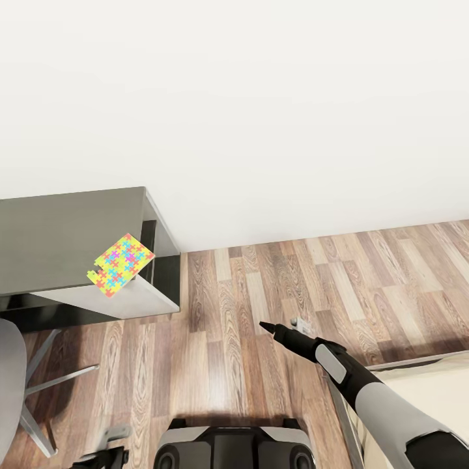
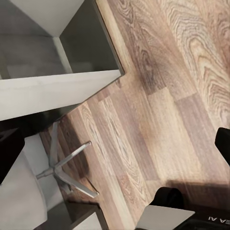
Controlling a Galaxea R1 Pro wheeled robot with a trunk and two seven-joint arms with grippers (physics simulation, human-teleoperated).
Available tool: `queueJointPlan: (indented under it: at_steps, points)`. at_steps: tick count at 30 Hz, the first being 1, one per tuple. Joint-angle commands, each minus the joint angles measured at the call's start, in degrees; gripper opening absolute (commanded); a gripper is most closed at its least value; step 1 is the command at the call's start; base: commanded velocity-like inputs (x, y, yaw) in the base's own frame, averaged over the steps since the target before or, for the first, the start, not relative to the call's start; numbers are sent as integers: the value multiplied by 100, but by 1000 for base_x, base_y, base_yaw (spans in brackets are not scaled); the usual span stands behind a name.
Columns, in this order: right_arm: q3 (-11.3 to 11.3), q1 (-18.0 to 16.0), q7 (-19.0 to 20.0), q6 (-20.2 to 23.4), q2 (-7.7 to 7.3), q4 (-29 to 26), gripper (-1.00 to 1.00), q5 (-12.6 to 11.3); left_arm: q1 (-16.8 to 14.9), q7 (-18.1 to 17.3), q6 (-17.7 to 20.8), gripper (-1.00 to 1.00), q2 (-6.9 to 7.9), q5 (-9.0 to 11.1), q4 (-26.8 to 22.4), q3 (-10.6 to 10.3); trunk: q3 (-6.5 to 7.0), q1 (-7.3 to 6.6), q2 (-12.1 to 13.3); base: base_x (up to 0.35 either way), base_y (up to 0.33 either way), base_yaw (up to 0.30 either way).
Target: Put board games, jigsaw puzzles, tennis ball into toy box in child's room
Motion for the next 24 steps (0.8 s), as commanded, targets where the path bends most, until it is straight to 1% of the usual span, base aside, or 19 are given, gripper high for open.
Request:
queueJointPlan:
  at_steps: [1, 4, 7, 16, 24]
  points:
    - [25, -3, 1, 21, -6, -3, 100, -41, 31, 18, -123, 100, -1, 48, 9, -49, -6, 3, -8, 0, 0, 0]
    - [26, -3, 5, 12, -36, -3, 100, -35, 93, 2, -285, 100, 3, 49, 16, -45, -6, 3, -8, 0, 0, 0]
    - [26, -3, 3, 15, -34, -3, 100, -27, 115, -4, -344, 100, 5, 46, 18, -42, -6, 3, -8, 0, 0, 0]
    - [26, -3, 17, 12, -55, -3, 100, -32, 123, -6, -358, 100, 7, 46, 11, -41, -6, 3, -8, 0, 0, 0]
    - [34, -3, 18, 7, -36, -3, 100, -25, 123, -6, -329, 100, 28, 52, 6, -35, -6, 3, -8, 0, 0, 0]
